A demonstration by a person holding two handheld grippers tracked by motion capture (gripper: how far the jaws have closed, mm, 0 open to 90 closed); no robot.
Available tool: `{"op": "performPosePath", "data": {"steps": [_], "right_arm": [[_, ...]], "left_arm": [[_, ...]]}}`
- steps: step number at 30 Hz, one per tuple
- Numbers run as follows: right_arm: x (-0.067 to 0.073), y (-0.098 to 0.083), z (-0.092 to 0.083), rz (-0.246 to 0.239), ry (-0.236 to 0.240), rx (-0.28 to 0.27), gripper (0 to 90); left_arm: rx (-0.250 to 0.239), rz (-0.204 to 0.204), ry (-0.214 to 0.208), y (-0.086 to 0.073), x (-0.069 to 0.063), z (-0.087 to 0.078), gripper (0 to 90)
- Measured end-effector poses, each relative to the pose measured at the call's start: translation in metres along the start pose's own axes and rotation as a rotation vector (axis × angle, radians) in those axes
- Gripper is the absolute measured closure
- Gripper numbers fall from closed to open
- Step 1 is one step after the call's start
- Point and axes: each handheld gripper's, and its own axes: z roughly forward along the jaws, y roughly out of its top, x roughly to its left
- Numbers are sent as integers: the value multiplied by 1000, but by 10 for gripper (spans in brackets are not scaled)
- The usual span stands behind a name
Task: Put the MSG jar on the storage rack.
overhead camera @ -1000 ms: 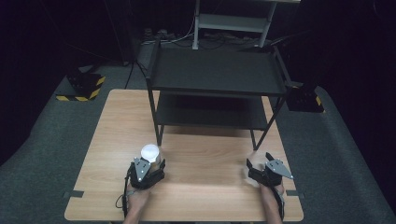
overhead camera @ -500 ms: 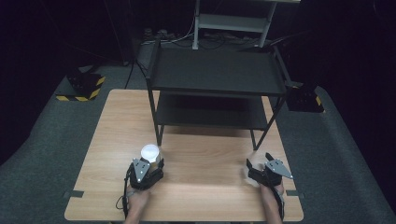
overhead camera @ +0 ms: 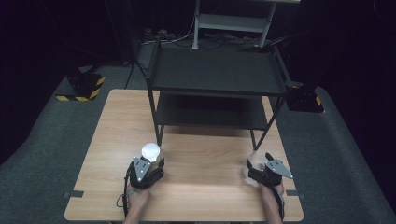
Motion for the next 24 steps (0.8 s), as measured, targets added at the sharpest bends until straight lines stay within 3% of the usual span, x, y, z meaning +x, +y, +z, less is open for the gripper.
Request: {"op": "performPosePath", "data": {"steps": [8,16,24], "right_arm": [[0,-1,0,1,0,-7,118],[-1,-2,-1,7,2,-13,118],[-2,-3,-2,10,5,-21,118]], "left_arm": [[17,55,-83,25,-6,-2,312],[36,66,-198,61,-15,4,312],[-7,94,-295,102,-25,18,312]]}}
